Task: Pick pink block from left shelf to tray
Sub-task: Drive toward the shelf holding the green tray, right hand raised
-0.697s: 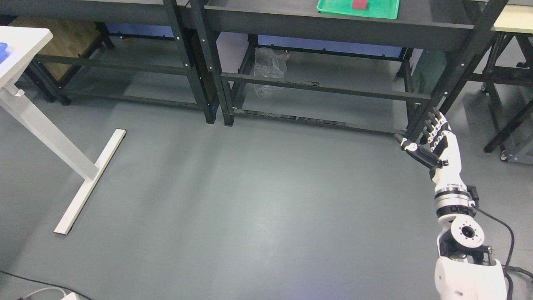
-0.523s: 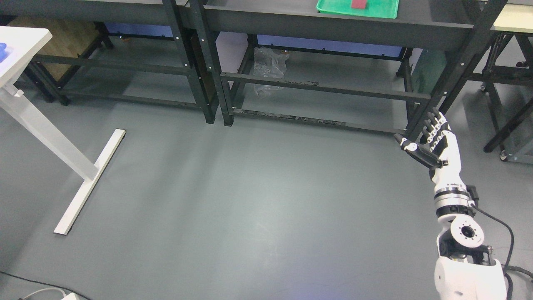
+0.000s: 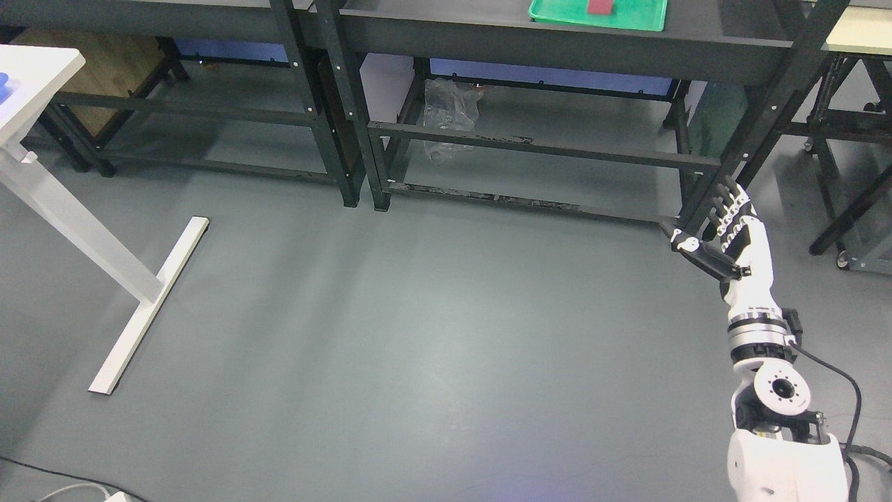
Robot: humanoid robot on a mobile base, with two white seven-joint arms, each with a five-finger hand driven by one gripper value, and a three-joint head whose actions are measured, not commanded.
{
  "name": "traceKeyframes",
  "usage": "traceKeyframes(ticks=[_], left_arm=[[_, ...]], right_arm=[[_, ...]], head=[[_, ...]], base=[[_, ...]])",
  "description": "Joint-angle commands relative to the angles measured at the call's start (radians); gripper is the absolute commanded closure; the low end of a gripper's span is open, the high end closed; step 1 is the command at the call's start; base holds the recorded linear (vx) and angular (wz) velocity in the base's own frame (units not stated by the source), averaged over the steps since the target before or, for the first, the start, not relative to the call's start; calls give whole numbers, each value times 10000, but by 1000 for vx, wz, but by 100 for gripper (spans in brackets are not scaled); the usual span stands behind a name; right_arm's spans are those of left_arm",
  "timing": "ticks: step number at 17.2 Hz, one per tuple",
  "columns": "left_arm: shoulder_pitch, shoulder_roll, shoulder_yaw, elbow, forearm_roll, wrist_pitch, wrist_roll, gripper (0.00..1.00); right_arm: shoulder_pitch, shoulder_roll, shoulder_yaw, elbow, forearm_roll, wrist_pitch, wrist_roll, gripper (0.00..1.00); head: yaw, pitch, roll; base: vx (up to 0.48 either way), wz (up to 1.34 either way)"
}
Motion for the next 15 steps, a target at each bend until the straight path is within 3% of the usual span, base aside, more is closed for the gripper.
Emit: traceKeyframes(ticks=[1,2,3,5,15], left_arm=[[-230,175,0,-175,-15,-6,2,0],[-230,175,0,-175,-15,-6,2,0],[-230,175,0,-175,-15,-6,2,0],[-230,175,0,-175,-15,-6,2,0],[-230,175,0,-175,-15,-6,2,0]], right_arm=[[-623,-175,139,-11,5441,-560,-938,4],[-701,-175,459,-26,8094,-561,-1446,4],[-701,-351,841,-72,9685,-546,-1618,4],[-656,-491,1121,-393,11445,-180,-1757,2],[-333,-399,1168,-993,11112,-469,-2126,0]], head=[[0,0,0],[0,0,0],[0,0,0],[0,0,0],[0,0,0]], base=[[15,-11],[15,-11],[27,0],[40,0],[137,56]])
